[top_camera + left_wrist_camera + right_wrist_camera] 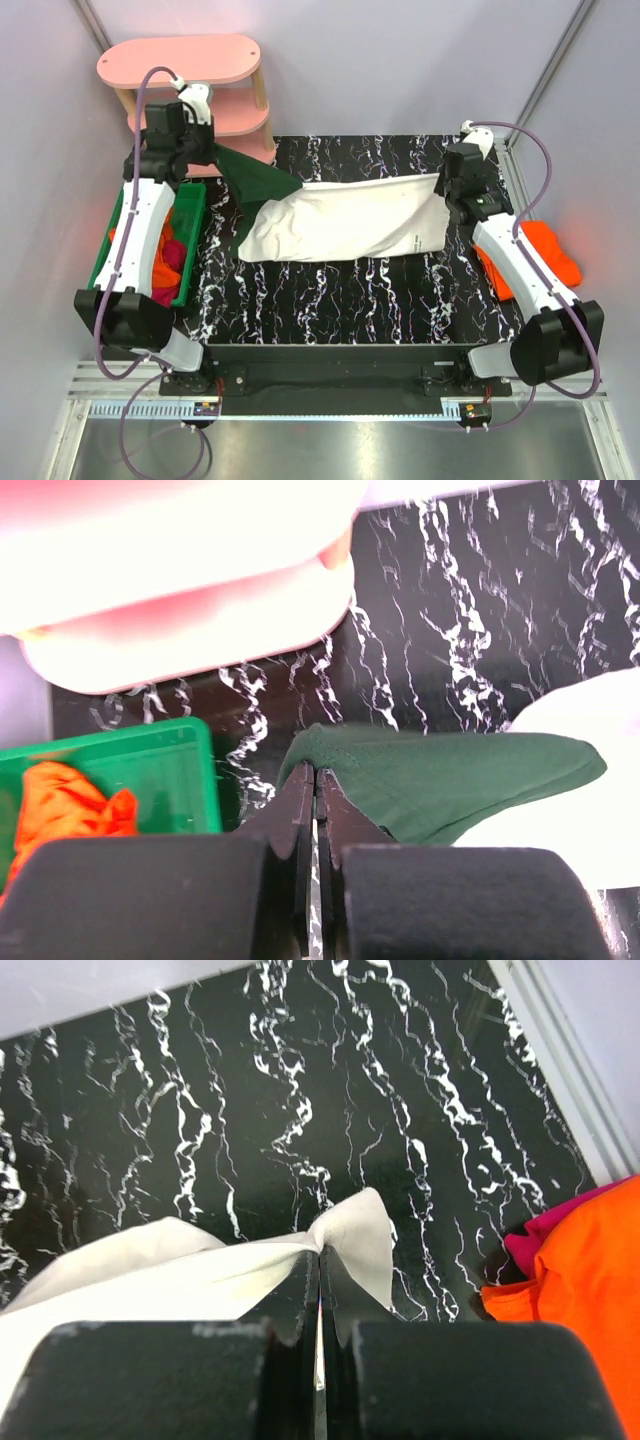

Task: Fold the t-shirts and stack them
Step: Flatten out the tshirt

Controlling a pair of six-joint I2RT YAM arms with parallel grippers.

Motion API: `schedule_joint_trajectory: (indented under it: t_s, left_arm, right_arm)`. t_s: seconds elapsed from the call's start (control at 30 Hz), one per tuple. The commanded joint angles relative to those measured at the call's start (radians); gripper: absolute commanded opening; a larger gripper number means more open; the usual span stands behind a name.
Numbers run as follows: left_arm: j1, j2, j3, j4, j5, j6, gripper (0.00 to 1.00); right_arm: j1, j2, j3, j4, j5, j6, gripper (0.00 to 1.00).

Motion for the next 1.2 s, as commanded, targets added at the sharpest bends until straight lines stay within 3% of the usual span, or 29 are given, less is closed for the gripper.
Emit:
schedule_joint_trajectory:
  t_s: [0.0, 0.2, 0.5, 1.17]
  left_arm:
    - [0.022, -0.055, 0.077, -0.044, -0.021, 0.002, 0.0]
    - [0.037, -0.118, 0.158, -0.066, -0.042, -0.009, 0.0]
    - [0.039, -0.13, 0.557, -0.185, -0.076, 0.01, 0.0]
    - [0.039, -0.371, 0.619, -0.208, -0.163, 0.063, 0.0]
  right_arm:
    - [-0.004, -0.067, 0.071, 0.004, 0.034, -0.017, 0.0]
    - [-0.004, -0.111, 0.107, -0.026, 0.039, -0.031, 0.0]
    - [-0.004, -0.16, 0.34, -0.128, 0.039, -0.075, 0.0]
    - [0.041, -0.287, 0.607, -0.247, 0.072, -0.198, 0.0]
